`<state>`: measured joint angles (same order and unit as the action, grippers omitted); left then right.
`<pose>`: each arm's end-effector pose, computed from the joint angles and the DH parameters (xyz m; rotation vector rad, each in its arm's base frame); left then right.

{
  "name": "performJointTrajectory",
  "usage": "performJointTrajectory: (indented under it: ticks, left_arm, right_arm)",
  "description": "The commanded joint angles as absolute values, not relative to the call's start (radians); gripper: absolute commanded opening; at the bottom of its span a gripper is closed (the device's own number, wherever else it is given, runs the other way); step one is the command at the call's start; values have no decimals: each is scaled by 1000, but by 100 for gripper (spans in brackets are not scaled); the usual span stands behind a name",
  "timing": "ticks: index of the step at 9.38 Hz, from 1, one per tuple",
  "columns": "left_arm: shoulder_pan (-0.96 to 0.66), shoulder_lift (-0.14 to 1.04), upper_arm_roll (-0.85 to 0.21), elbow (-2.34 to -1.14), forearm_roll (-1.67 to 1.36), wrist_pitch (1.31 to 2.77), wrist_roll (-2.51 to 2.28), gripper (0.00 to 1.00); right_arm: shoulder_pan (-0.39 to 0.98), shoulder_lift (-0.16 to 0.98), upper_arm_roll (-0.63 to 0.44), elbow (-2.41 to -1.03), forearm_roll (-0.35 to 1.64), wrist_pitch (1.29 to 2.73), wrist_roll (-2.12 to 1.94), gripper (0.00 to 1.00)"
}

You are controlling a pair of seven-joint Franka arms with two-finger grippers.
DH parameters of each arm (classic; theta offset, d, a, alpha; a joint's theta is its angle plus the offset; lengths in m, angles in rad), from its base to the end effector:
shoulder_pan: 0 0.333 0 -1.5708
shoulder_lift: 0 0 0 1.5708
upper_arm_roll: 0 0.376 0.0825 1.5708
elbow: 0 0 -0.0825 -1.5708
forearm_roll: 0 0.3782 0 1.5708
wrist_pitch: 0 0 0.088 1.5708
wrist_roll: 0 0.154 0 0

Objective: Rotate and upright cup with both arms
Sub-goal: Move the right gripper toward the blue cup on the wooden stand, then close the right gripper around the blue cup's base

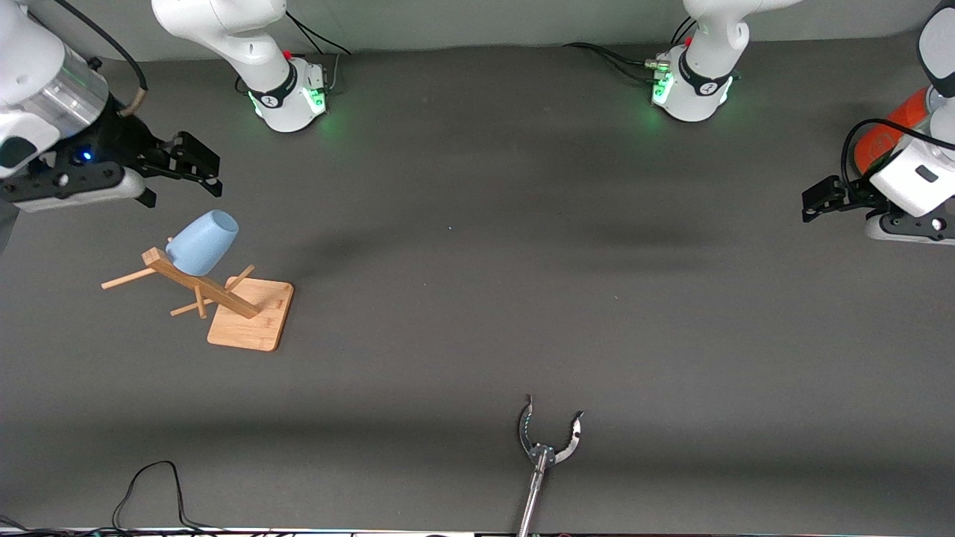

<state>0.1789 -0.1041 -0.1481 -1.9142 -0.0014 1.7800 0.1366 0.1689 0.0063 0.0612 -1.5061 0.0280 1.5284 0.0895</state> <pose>0.5134 0.0127 0.5489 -3.1256 0.1634 0.0505 0.5326 0.1292 0.6604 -3.1032 -0.2207 -0.0176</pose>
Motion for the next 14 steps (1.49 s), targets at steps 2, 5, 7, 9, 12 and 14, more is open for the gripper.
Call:
performJointTrajectory:
  ticks: [2,5,7,9,12,14]
  left_arm:
    - [181,-107,-147,-1922,8,1789,149,100]
    - [181,-104,-147,-1922,8,1782,149,100]
    - [181,-104,-147,-1922,8,1781,149,100]
    - [181,-104,-146,-1922,8,1779,149,100]
    - [183,-118,-146,-1922,8,1764,150,100]
    - [183,-123,-144,-1919,6,1766,149,100]
  right_arm:
    - [143,80,23,-1468,44,1496,0,100]
    - [143,75,-61,-1471,168,1423,144,100]
    - [143,86,-158,-1494,343,1393,240,100]
    - [147,74,-181,-1532,405,1393,482,100]
    - [161,100,-181,-1558,472,1425,774,100]
    - [167,106,-179,-1636,459,1488,878,100]
